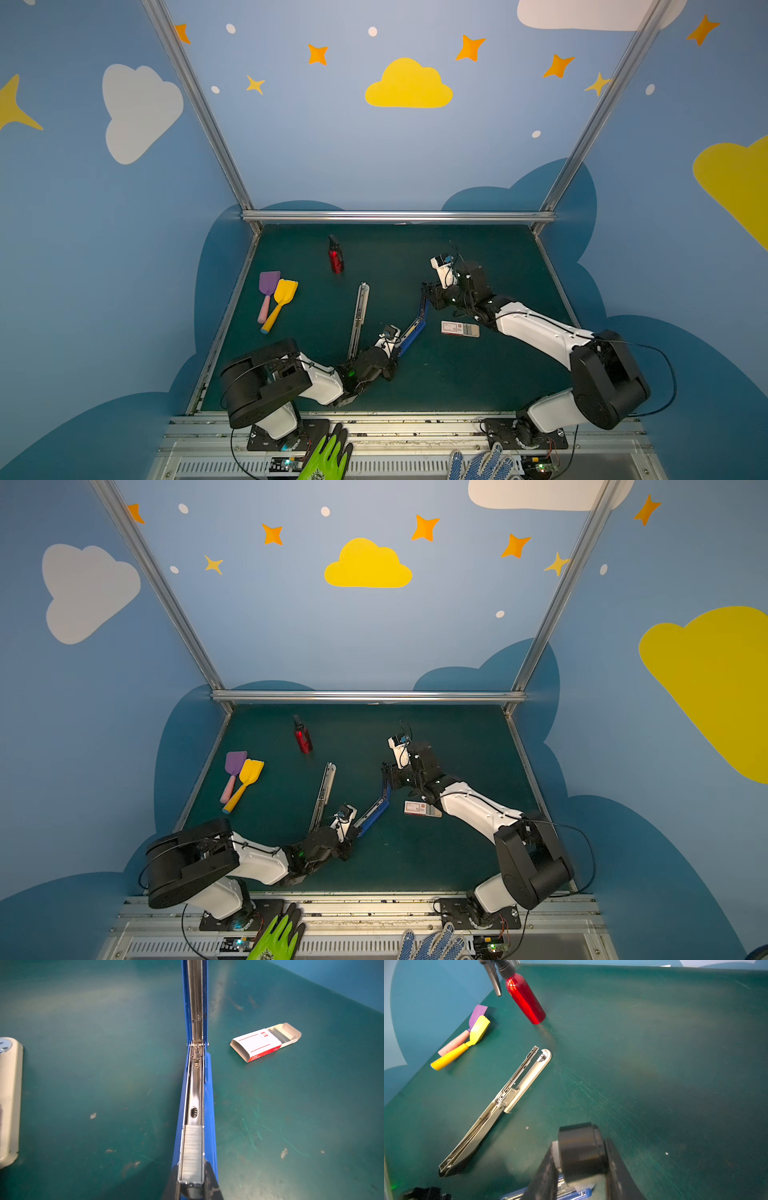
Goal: Load the staples into the stapler
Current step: 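Move the right gripper toward the stapler's raised top arm while left gripper holds the base, then press the blue stapler's top arm down with the right gripper onto the base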
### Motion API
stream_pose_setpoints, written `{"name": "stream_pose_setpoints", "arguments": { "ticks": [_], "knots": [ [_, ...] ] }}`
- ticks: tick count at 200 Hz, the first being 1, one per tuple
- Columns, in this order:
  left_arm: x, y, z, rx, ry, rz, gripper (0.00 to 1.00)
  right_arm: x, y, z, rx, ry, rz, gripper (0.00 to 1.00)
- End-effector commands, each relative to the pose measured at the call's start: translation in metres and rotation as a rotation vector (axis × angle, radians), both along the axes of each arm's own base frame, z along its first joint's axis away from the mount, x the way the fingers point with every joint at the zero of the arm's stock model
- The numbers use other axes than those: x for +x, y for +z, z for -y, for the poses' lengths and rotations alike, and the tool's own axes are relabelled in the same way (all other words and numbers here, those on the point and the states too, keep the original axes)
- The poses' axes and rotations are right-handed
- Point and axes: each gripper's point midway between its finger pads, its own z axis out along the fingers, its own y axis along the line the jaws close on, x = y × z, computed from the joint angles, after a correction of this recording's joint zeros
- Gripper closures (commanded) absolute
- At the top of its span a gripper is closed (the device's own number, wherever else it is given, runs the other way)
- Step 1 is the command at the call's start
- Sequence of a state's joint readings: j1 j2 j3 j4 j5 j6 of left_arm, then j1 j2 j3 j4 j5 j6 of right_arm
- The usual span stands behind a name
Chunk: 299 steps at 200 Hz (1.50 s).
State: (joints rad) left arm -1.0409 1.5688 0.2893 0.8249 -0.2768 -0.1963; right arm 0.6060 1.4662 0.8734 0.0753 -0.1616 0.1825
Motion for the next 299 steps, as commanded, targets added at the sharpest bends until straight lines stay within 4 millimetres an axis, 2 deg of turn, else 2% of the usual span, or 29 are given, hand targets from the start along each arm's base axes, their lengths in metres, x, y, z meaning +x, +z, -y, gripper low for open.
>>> {"name": "stream_pose_setpoints", "arguments": {
  "ticks": [1, 102, 225, 299],
  "knots": [
    [0.016, 0.049, 0.017, -0.136, 0.004, 0.119, 0.96, -0.056, -0.011, -0.028, 0.022, 0.12, -0.155, 0.81],
    [0.017, 0.075, 0.02, -0.179, -0.019, 0.158, 0.96, -0.098, -0.006, -0.047, -0.058, 0.195, -0.105, 0.8],
    [0.017, 0.087, 0.025, -0.183, -0.039, 0.159, 0.96, -0.123, 0.002, -0.065, -0.038, 0.278, -0.102, 0.8],
    [0.018, 0.088, 0.026, -0.184, -0.037, 0.16, 0.96, -0.133, -0.001, -0.076, -0.055, 0.307, -0.1, 0.78]
  ]
}}
